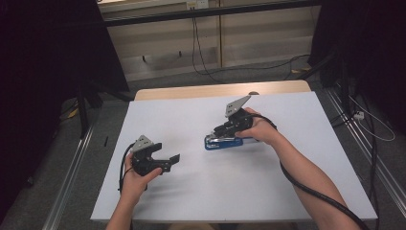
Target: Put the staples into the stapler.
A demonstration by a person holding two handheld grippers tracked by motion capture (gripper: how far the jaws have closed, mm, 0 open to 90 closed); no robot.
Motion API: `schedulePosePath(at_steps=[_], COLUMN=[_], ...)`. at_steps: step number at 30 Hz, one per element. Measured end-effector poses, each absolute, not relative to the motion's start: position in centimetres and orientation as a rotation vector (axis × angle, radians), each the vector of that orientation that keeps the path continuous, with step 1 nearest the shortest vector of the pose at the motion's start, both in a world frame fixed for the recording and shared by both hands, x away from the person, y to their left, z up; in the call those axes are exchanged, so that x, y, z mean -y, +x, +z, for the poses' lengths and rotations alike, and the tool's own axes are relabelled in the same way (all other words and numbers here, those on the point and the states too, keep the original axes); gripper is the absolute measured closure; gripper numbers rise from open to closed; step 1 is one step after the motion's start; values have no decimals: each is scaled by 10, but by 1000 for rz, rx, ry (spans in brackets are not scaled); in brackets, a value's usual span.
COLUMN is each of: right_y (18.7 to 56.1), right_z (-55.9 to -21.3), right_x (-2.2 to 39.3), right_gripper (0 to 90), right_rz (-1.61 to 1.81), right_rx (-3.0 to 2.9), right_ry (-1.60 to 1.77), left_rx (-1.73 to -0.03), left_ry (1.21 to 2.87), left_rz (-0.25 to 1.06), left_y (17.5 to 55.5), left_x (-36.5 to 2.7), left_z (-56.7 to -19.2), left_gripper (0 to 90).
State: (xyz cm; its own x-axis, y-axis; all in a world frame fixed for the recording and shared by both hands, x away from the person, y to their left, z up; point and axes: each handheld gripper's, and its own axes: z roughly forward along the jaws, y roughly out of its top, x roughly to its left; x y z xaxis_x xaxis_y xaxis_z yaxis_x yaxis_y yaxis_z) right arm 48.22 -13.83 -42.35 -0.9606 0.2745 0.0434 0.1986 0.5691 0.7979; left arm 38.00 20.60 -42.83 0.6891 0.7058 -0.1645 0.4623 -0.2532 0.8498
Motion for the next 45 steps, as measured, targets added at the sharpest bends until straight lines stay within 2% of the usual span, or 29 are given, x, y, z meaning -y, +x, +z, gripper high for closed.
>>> schedulePosePath(at_steps=[45], right_y=[487], right_z=[-428], right_x=[128], right_gripper=[794], right_rz=[1318], right_rx=[-2753], right_ry=[276], left_rx=[-924], left_ry=[1896], left_rz=[309], left_y=[381], left_x=[-207], left_z=[-429], left_gripper=[79])
